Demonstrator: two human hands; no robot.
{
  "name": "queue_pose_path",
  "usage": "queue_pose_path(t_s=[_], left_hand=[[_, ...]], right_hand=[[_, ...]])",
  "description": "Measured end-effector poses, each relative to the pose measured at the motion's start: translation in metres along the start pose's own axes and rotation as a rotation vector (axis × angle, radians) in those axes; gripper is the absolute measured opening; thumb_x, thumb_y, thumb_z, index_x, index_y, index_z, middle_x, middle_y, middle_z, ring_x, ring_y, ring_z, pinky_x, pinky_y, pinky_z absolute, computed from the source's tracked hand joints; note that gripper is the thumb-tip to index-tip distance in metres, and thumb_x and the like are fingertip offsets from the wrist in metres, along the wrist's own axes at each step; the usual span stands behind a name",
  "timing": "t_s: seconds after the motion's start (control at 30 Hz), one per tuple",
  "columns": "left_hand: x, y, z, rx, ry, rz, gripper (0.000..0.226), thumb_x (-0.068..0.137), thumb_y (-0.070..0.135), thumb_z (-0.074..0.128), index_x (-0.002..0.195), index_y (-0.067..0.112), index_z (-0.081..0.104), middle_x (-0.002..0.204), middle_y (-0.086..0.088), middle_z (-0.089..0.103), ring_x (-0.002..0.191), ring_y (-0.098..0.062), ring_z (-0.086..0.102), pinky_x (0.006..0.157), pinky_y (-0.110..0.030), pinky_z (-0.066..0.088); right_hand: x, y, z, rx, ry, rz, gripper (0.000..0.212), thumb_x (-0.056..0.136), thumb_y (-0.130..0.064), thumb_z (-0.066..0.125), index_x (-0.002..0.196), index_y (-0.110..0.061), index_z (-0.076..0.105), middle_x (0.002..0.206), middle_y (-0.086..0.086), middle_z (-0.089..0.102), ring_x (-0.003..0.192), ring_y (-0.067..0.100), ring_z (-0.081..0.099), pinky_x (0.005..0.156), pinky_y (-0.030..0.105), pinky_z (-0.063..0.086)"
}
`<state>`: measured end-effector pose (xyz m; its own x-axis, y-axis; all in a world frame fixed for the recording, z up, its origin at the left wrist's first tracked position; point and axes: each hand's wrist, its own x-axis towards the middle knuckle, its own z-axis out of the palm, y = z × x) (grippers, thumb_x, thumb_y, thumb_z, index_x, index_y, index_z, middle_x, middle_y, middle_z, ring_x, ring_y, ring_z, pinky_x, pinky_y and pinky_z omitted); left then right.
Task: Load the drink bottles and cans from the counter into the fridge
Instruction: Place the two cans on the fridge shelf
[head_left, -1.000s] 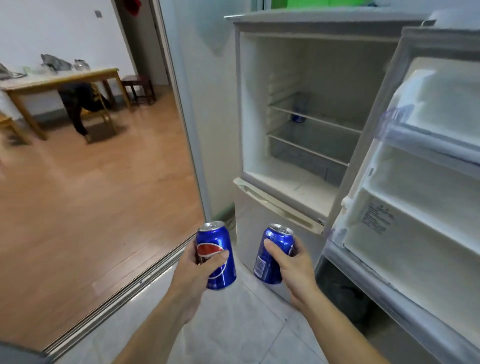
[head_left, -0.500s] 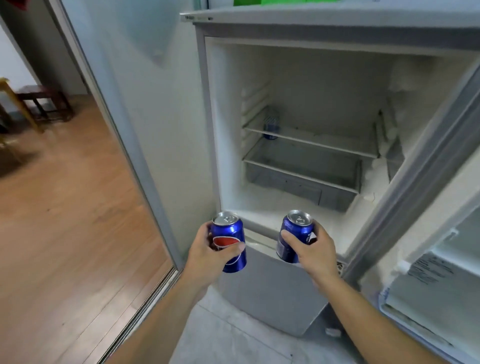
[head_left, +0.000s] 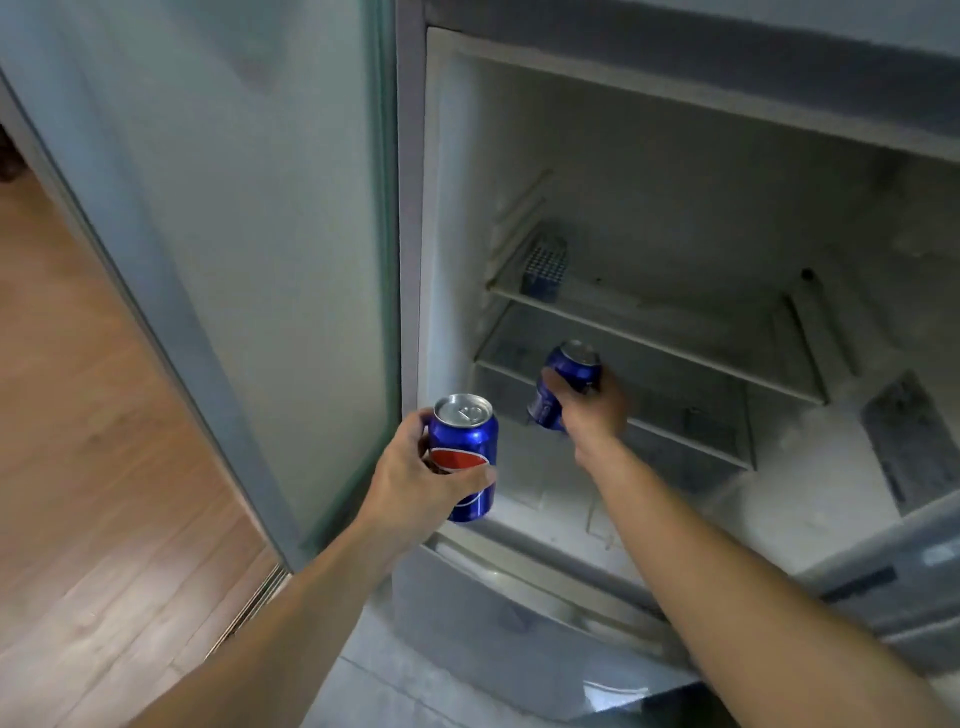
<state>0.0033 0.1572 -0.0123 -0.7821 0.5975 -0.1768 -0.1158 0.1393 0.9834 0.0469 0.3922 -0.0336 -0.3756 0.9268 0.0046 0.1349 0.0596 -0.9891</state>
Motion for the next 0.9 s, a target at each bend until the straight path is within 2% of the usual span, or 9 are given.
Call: queue_pose_path(t_s=[0.1, 0.27, 0.3, 0.4, 0.5, 0.63, 0.77, 0.83, 0.9], left_hand=[[0.021, 0.007, 0.005, -0.049, 0.001, -0.013, 0.078, 0.038, 0.044, 0.088, 0.108, 0.047, 0.054, 0.102, 0.016, 0.070, 0.095, -0.006, 0.067, 0.077, -0.026, 0.056], [0.045, 0.015, 0.012, -0.084, 0.001, -0.008, 0.073, 0.058, 0.023, 0.092, 0.114, 0.045, 0.052, 0.110, 0.013, 0.067, 0.102, -0.010, 0.065, 0.078, -0.023, 0.053], [0.049, 0.016, 0.014, -0.081, 0.006, -0.012, 0.073, 0.059, 0.021, 0.092, 0.116, 0.044, 0.051, 0.111, 0.012, 0.067, 0.103, -0.010, 0.064, 0.081, -0.025, 0.053], [0.060, 0.021, 0.019, -0.034, 0.005, -0.021, 0.073, 0.063, 0.021, 0.091, 0.119, 0.040, 0.049, 0.112, 0.014, 0.064, 0.104, -0.011, 0.061, 0.086, -0.030, 0.053], [0.066, 0.023, 0.026, 0.044, -0.005, -0.004, 0.071, 0.065, 0.026, 0.089, 0.118, 0.040, 0.045, 0.111, 0.016, 0.060, 0.101, -0.009, 0.058, 0.074, -0.018, 0.047], [0.070, 0.024, 0.036, 0.054, -0.026, -0.013, 0.069, 0.067, 0.027, 0.088, 0.119, 0.039, 0.044, 0.111, 0.018, 0.058, 0.101, -0.011, 0.058, 0.067, -0.013, 0.043], [0.075, 0.023, 0.038, 0.027, -0.031, -0.039, 0.071, 0.068, 0.026, 0.088, 0.123, 0.036, 0.046, 0.113, 0.017, 0.059, 0.104, -0.011, 0.058, 0.077, -0.020, 0.046], [0.077, 0.022, 0.039, 0.010, -0.023, -0.048, 0.071, 0.067, 0.025, 0.088, 0.125, 0.033, 0.048, 0.115, 0.013, 0.061, 0.107, -0.012, 0.059, 0.083, -0.026, 0.047], [0.080, 0.021, 0.039, 0.009, -0.022, -0.046, 0.070, 0.067, 0.025, 0.088, 0.126, 0.031, 0.049, 0.114, 0.011, 0.063, 0.107, -0.013, 0.060, 0.086, -0.028, 0.048]], right_hand=[[0.041, -0.004, 0.030, 0.011, 0.006, -0.033, 0.046, 0.068, -0.035, 0.086, 0.108, -0.021, 0.068, 0.102, -0.002, 0.074, 0.087, 0.011, 0.069, 0.081, 0.029, 0.056], [0.086, -0.007, 0.070, -0.042, -0.066, -0.152, 0.054, 0.071, -0.014, 0.087, 0.119, -0.004, 0.065, 0.117, 0.005, 0.070, 0.103, 0.015, 0.065, 0.085, 0.014, 0.052], [0.093, -0.009, 0.077, -0.039, -0.079, -0.151, 0.048, 0.073, -0.012, 0.085, 0.117, -0.007, 0.066, 0.113, -0.001, 0.069, 0.101, 0.013, 0.064, 0.082, 0.009, 0.050], [0.118, -0.020, 0.097, -0.044, -0.090, -0.110, 0.021, 0.082, -0.013, 0.078, 0.079, -0.026, 0.061, 0.077, -0.020, 0.061, 0.070, 0.006, 0.064, 0.051, -0.001, 0.042], [0.134, -0.028, 0.108, -0.006, -0.061, 0.003, 0.009, 0.093, -0.012, 0.063, 0.087, -0.005, 0.063, 0.068, -0.011, 0.059, 0.050, 0.001, 0.062, 0.040, 0.006, 0.042], [0.133, -0.025, 0.108, -0.085, -0.052, -0.060, 0.005, 0.097, -0.011, 0.056, 0.093, -0.012, 0.058, 0.083, -0.004, 0.061, 0.076, 0.012, 0.061, 0.055, 0.008, 0.044], [0.108, -0.016, 0.085, -0.169, -0.154, -0.068, 0.018, 0.098, -0.018, 0.056, 0.112, -0.008, 0.064, 0.100, 0.002, 0.063, 0.090, 0.012, 0.061, 0.082, 0.028, 0.052], [0.082, -0.016, 0.062, -0.098, -0.167, -0.050, 0.009, 0.097, -0.014, 0.058, 0.092, -0.015, 0.065, 0.083, -0.005, 0.066, 0.073, 0.003, 0.062, 0.073, 0.029, 0.052], [0.049, -0.018, 0.033, -0.021, -0.272, -0.020, 0.018, 0.094, -0.011, 0.061, 0.088, -0.027, 0.069, 0.084, -0.010, 0.071, 0.078, 0.004, 0.067, 0.071, 0.025, 0.054]])
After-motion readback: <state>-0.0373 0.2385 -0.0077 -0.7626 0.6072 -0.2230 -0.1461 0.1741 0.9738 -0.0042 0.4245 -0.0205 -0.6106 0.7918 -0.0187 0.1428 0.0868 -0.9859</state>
